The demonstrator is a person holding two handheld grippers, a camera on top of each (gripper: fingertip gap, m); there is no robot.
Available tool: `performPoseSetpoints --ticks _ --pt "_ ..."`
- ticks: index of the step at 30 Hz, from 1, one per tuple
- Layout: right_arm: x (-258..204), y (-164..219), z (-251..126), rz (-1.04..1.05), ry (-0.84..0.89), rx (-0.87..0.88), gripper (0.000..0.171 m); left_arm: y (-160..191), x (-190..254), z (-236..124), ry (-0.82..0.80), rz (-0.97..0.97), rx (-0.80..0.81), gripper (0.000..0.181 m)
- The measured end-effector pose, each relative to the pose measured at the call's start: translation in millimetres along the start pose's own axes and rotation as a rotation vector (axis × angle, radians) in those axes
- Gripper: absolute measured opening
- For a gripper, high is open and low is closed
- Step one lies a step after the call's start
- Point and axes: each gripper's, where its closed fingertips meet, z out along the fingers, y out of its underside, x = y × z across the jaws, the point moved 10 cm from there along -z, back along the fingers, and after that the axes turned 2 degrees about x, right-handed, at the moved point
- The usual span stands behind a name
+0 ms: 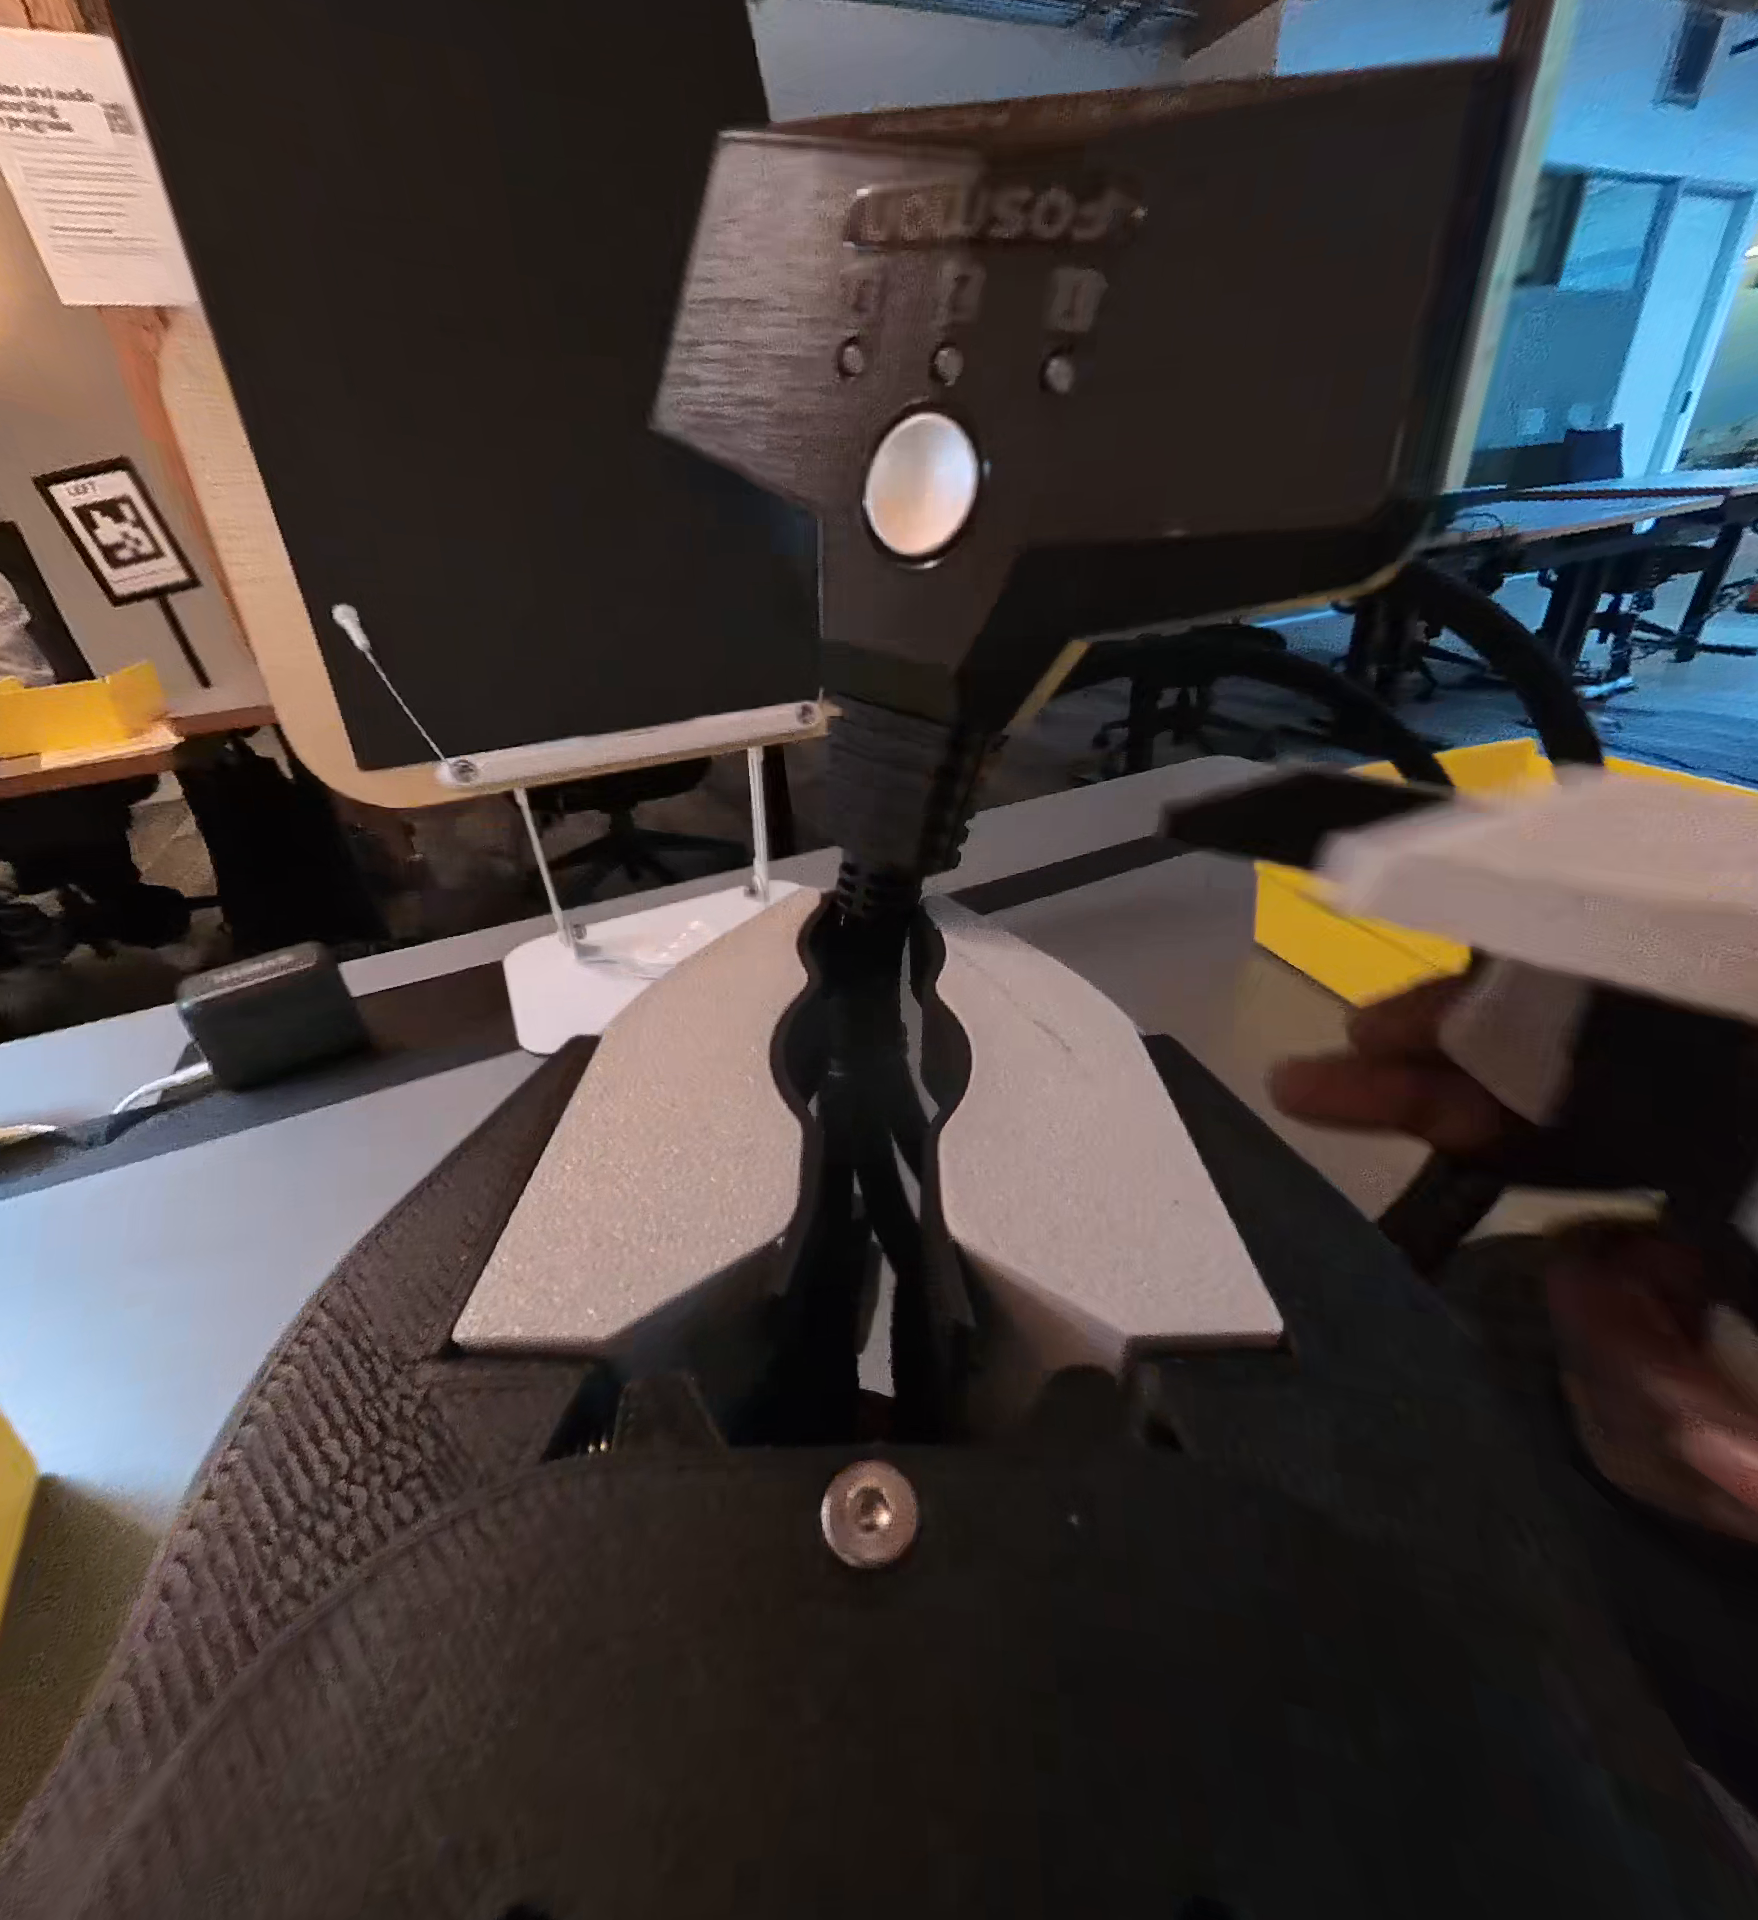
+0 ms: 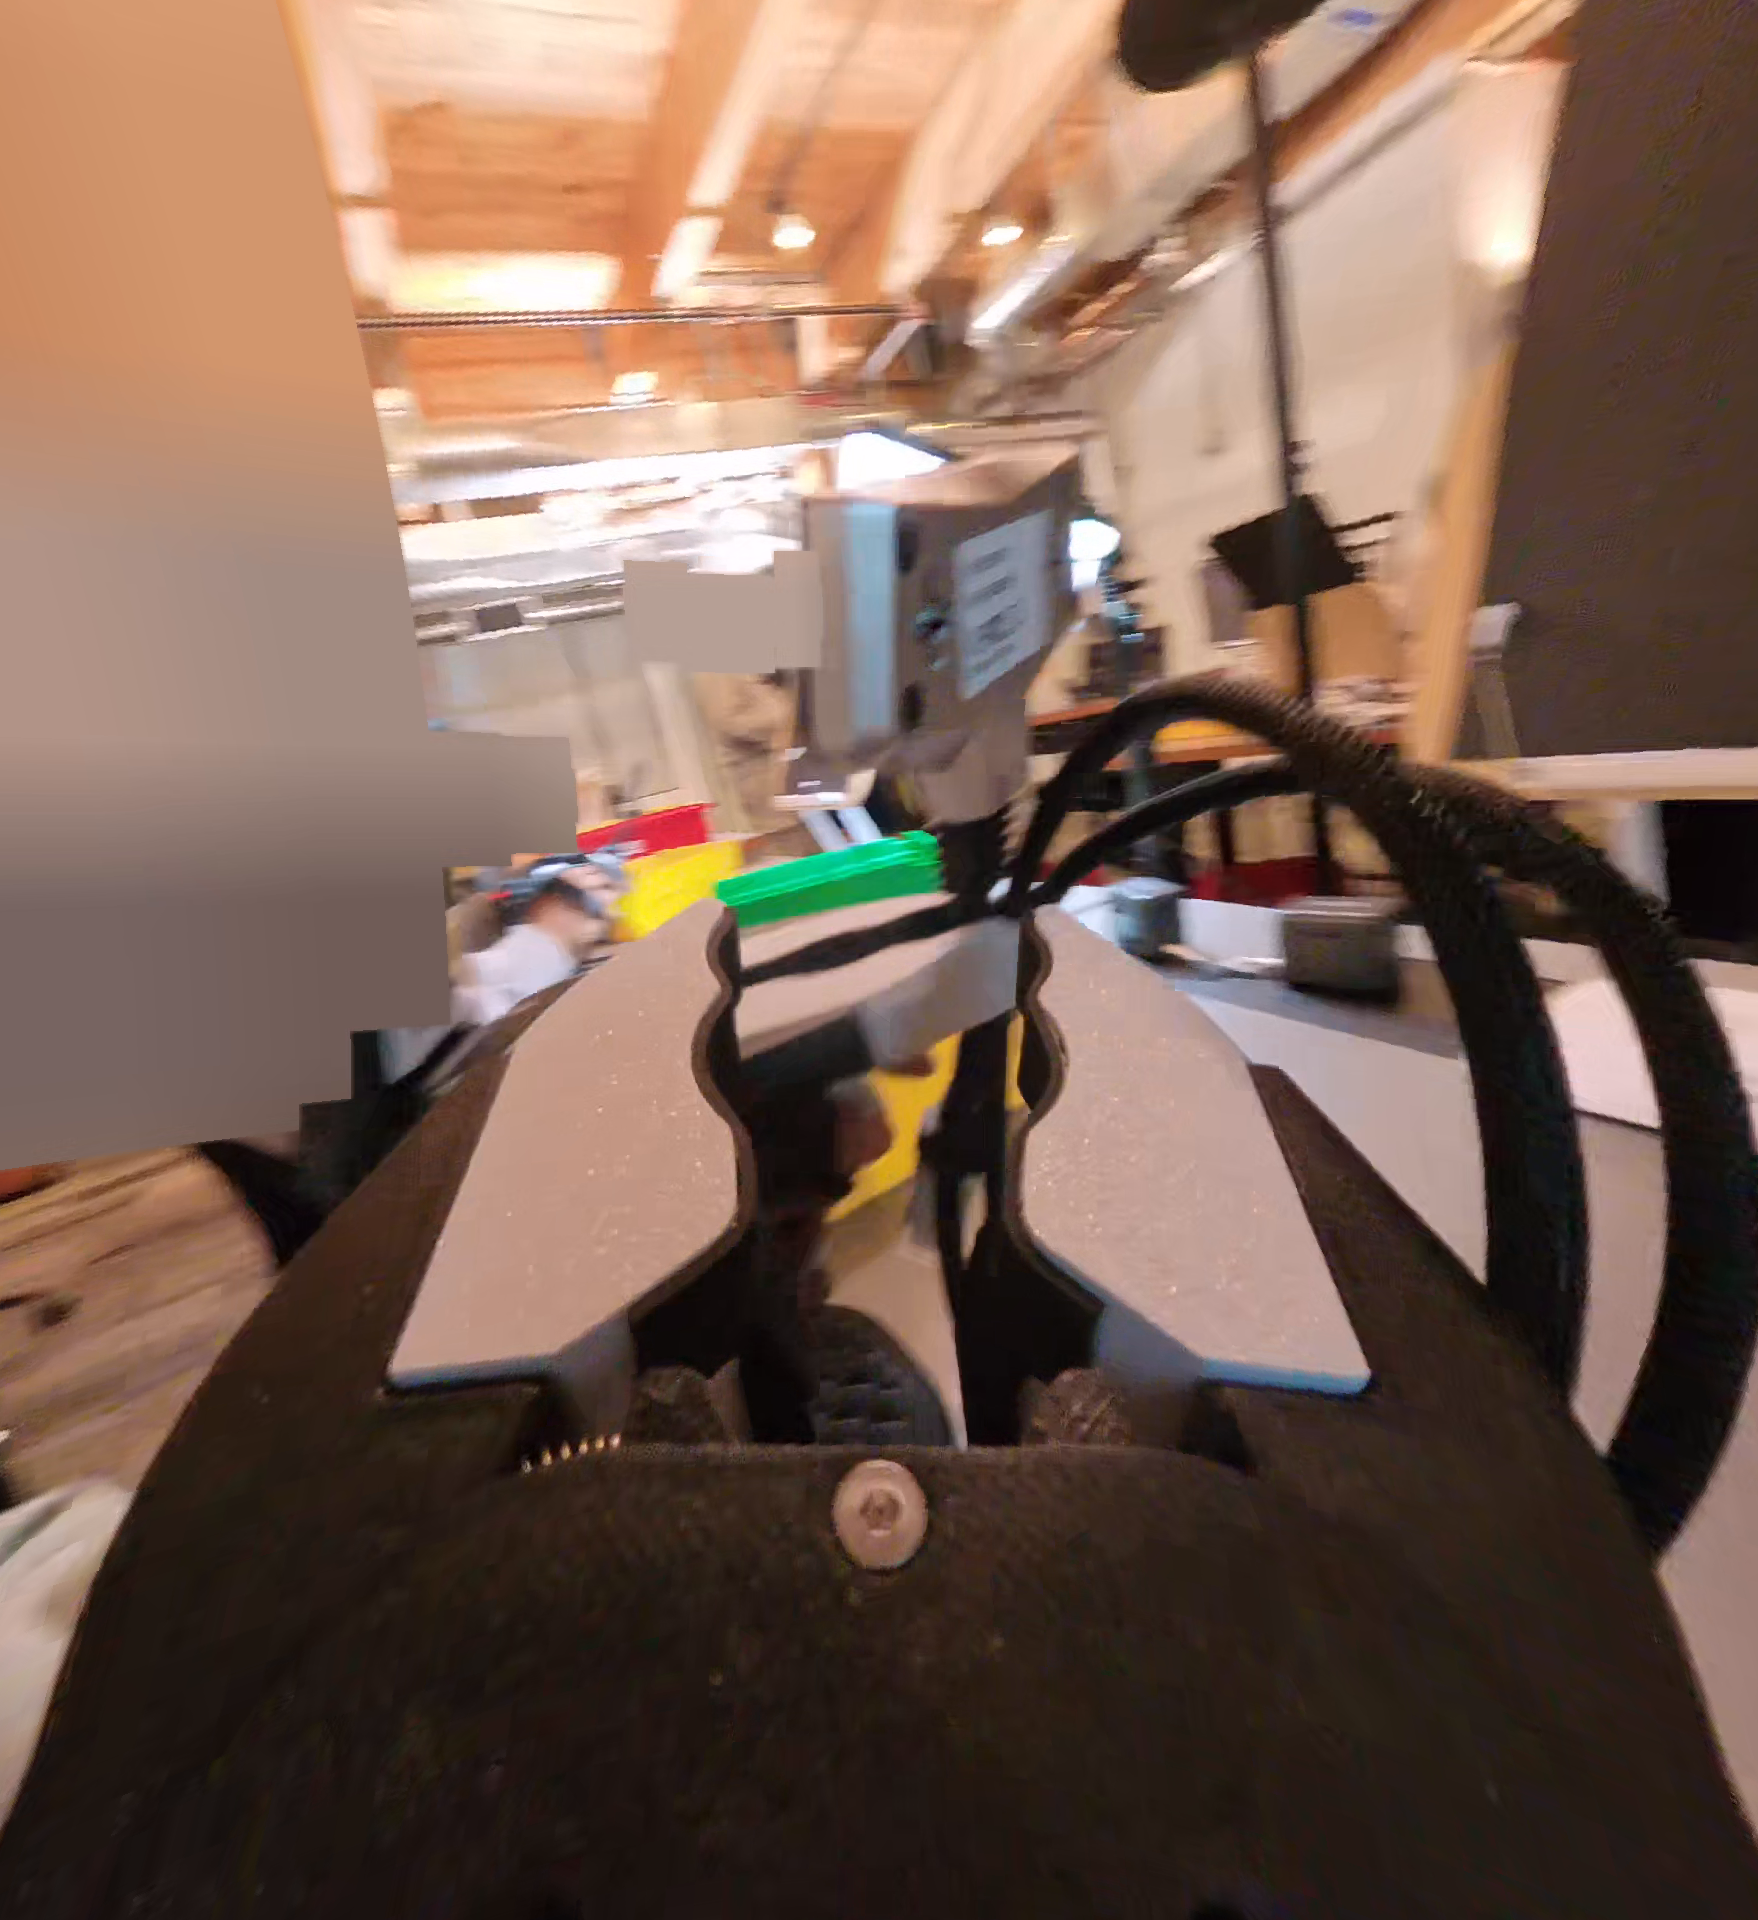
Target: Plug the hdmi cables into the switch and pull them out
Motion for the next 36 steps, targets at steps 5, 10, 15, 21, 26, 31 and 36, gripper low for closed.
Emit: performPoseSetpoints --ticks 5,10,15,21,26,31,36 --pt "22 1 1 -0.067 0.135 -0.075 0.055 10 41 2 0.021 0.125 0.039 0.012" --pt "35 -3 -19 -0.147 0.067 -0.069 0.025 17 56 1 0.178 0.253 0.058 0.02" --pt "52 -14 -37 0.007 -0.199 -0.207 0.023 25 35 -3 0.618 -0.23 -0.046 0.049" --pt "53 -13 -27 0.157 -0.476 -0.382 0.026 39 51 -3 0.866 -0.271 -0.128 0.013" --pt "56 -12 -14 0.105 -0.191 -0.325 0.042 41 44 -2 0.51 -0.326 0.051 0.01" --pt "41 -2 -8 0.022 -0.021 -0.243 0.049 46 45 -2 0.13 -0.043 0.158 0.01" --pt "30 1 -1 -0.096 0.084 -0.23 0.033 54 66 -1 -0.05 0.351 0.167 0.011"
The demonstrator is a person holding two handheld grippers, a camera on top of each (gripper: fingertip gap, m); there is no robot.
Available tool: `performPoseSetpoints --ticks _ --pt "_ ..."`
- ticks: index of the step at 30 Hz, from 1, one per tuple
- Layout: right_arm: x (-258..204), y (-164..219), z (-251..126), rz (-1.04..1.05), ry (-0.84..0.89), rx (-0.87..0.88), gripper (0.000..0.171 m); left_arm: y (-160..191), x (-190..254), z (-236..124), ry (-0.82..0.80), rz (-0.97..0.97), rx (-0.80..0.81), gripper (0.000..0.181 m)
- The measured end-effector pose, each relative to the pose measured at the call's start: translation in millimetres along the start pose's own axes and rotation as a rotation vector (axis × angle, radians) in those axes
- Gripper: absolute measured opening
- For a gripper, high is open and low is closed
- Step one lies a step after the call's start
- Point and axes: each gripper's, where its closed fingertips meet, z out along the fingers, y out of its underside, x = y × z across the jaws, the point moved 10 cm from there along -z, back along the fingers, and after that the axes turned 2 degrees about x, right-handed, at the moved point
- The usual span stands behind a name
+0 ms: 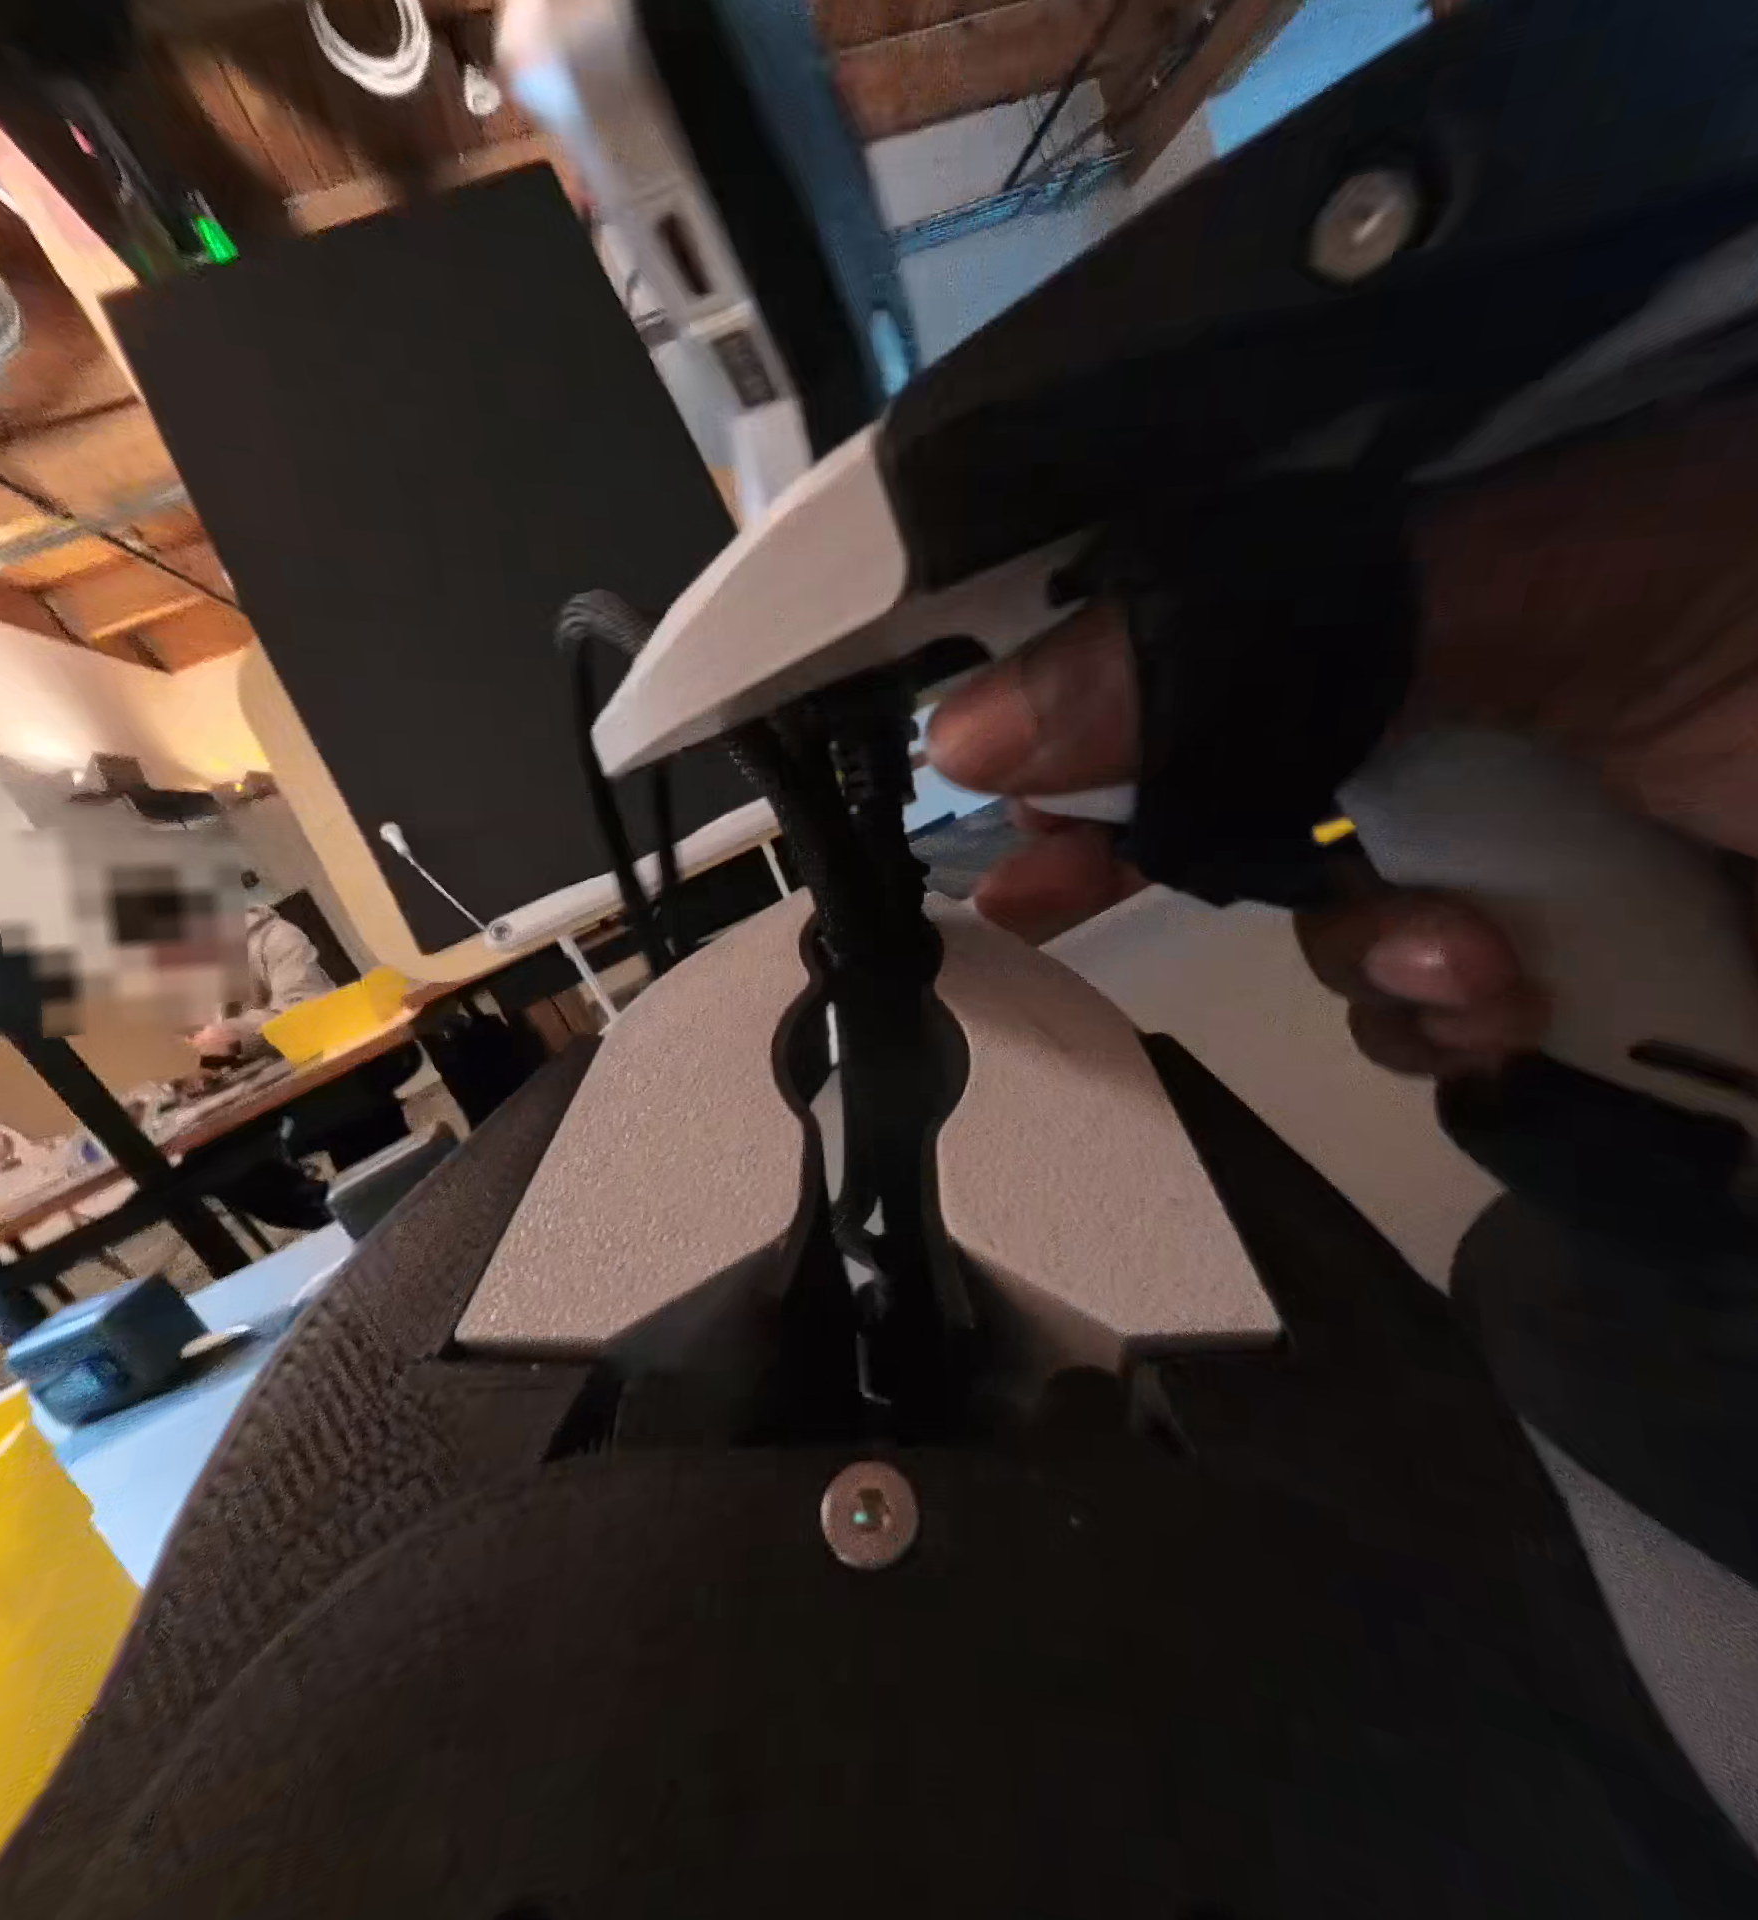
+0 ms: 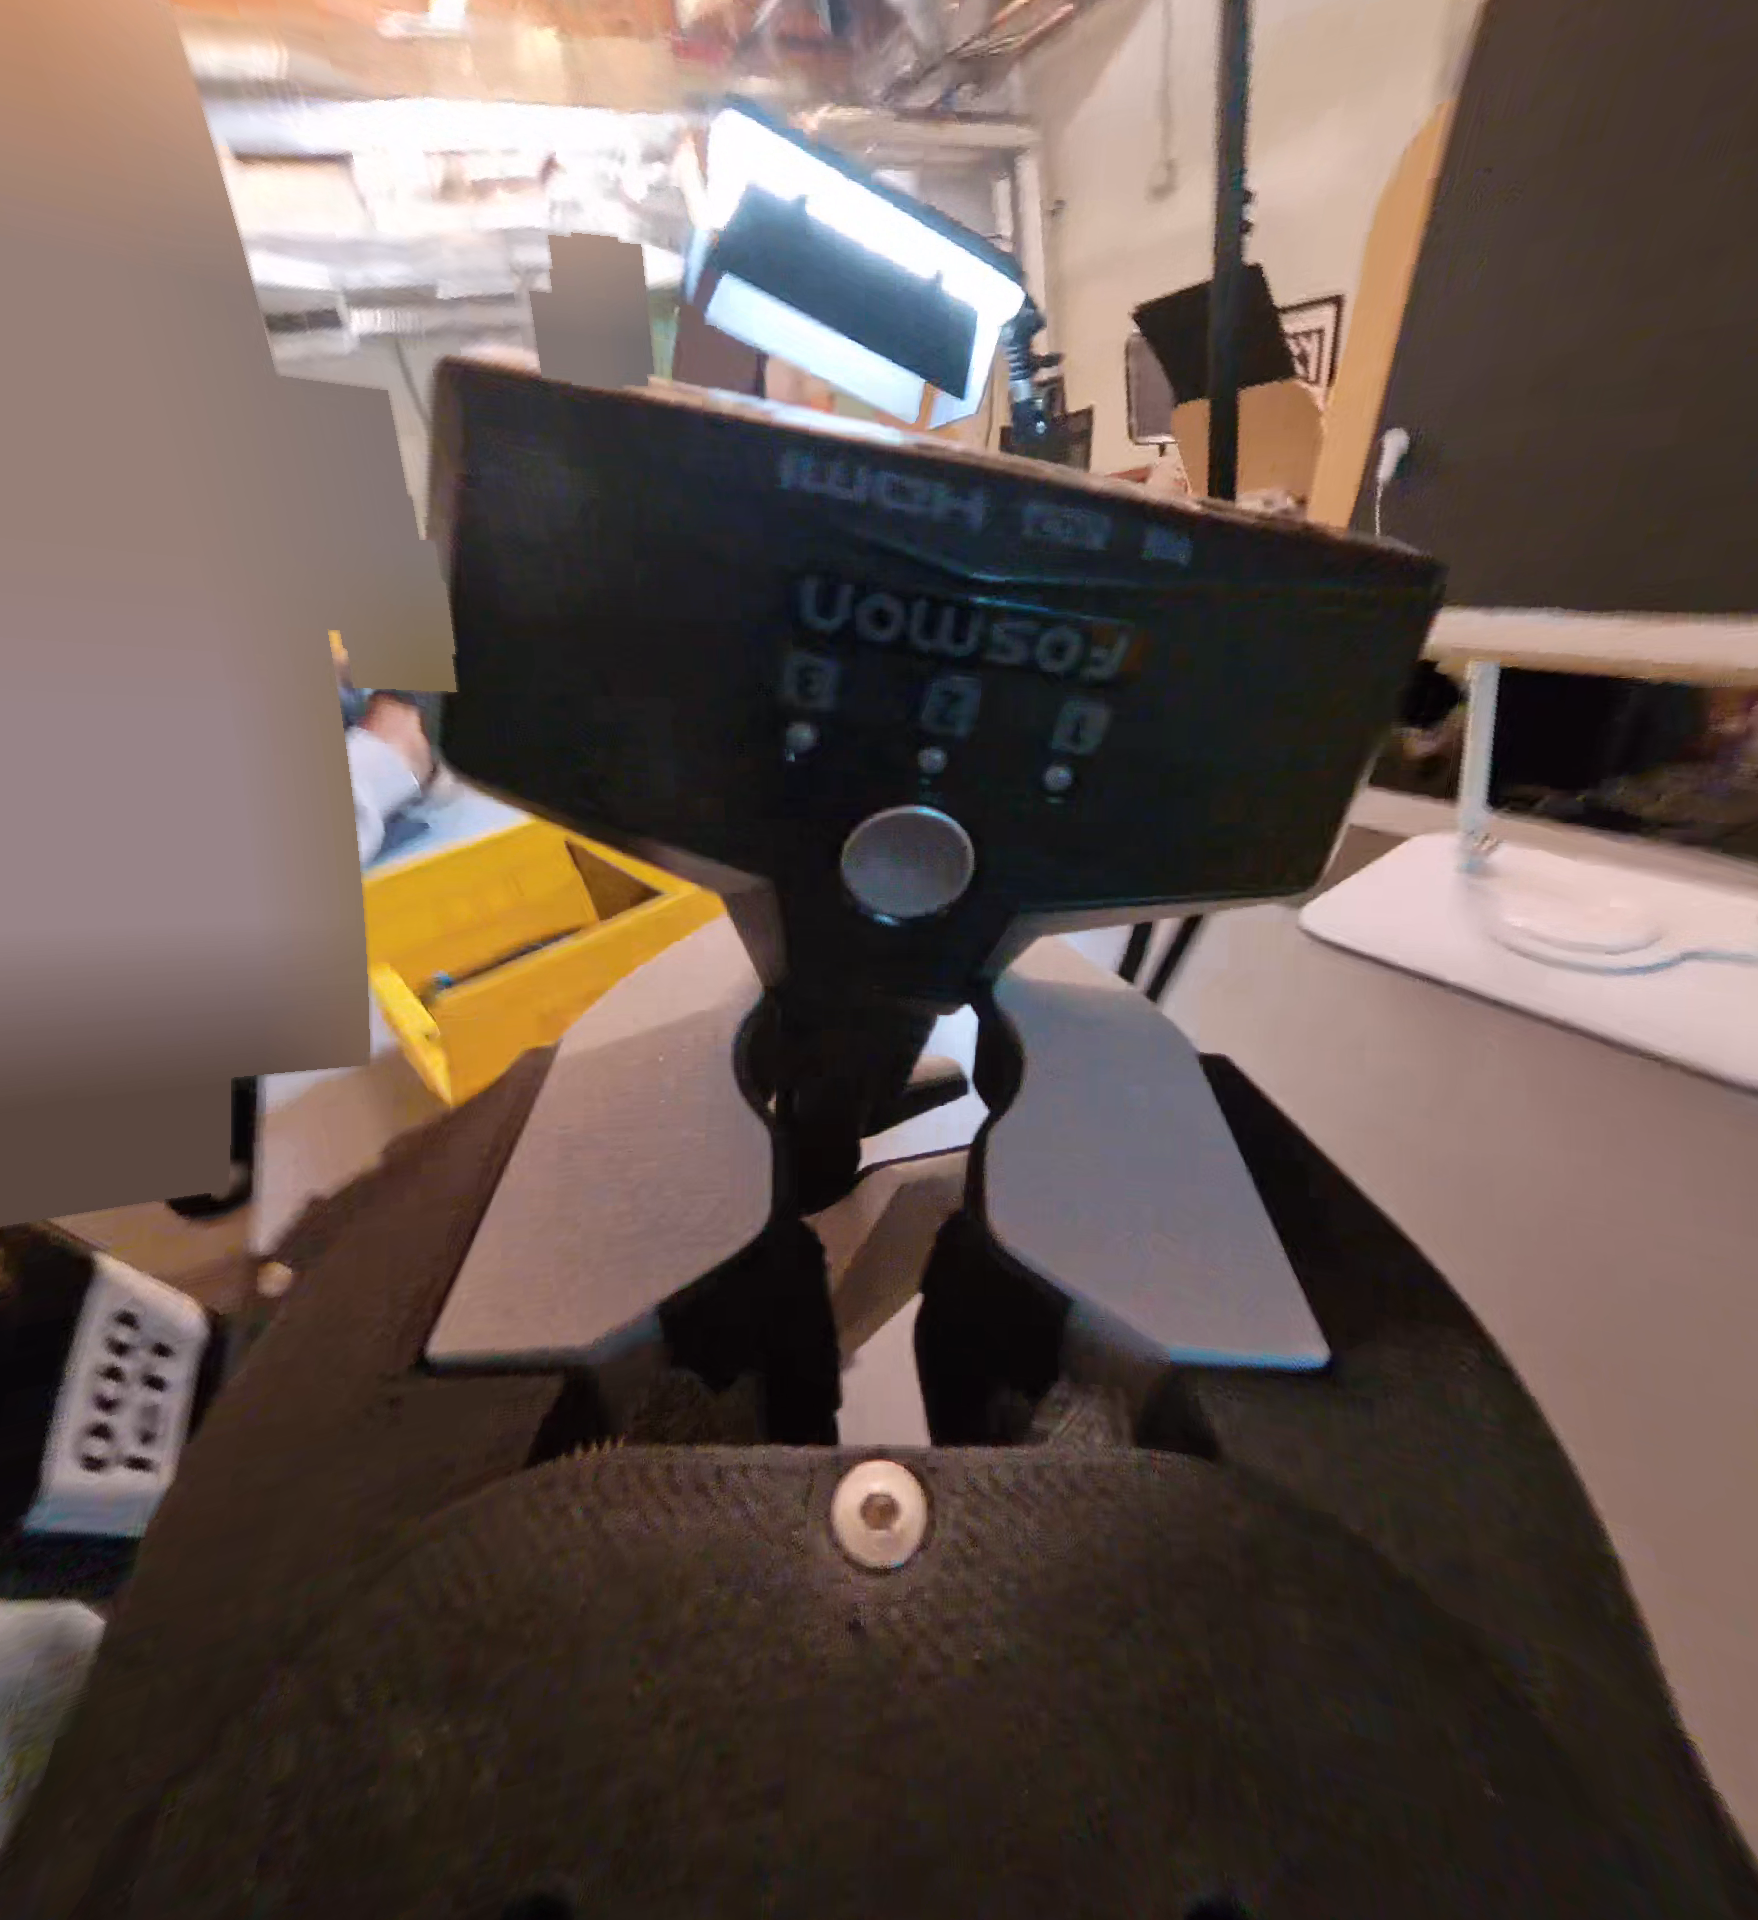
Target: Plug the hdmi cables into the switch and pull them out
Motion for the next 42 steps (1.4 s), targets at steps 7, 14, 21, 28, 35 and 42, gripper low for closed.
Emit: performPoseSetpoints --ticks 7,14,21,28,35,42 --pt "16 -14 -31 -0.482 -0.049 -0.25 0.028 0 -12 -14 0.428 -0.091 -0.065 0.05" --pt "28 12 -54 -0.926 -0.126 -0.759 0.027 -3 -104 -57 0.256 -0.282 -0.014 0.051" --pt "30 53 -54 -0.928 -0.339 -1.029 0.028 -20 -175 -98 0.042 -0.226 -0.06 0.051" --pt "27 70 -53 -0.921 -0.424 -1.158 0.029 -27 -230 -143 -0.157 -0.057 -0.358 0.051" --pt "25 78 -53 -0.923 -0.394 -1.17 0.029 -2 -253 -164 -0.083 0.018 -0.772 0.053" --pt "27 60 -74 -0.798 -0.34 -1.137 0.035 46 -253 -151 0.108 -0.005 -1.123 0.052"
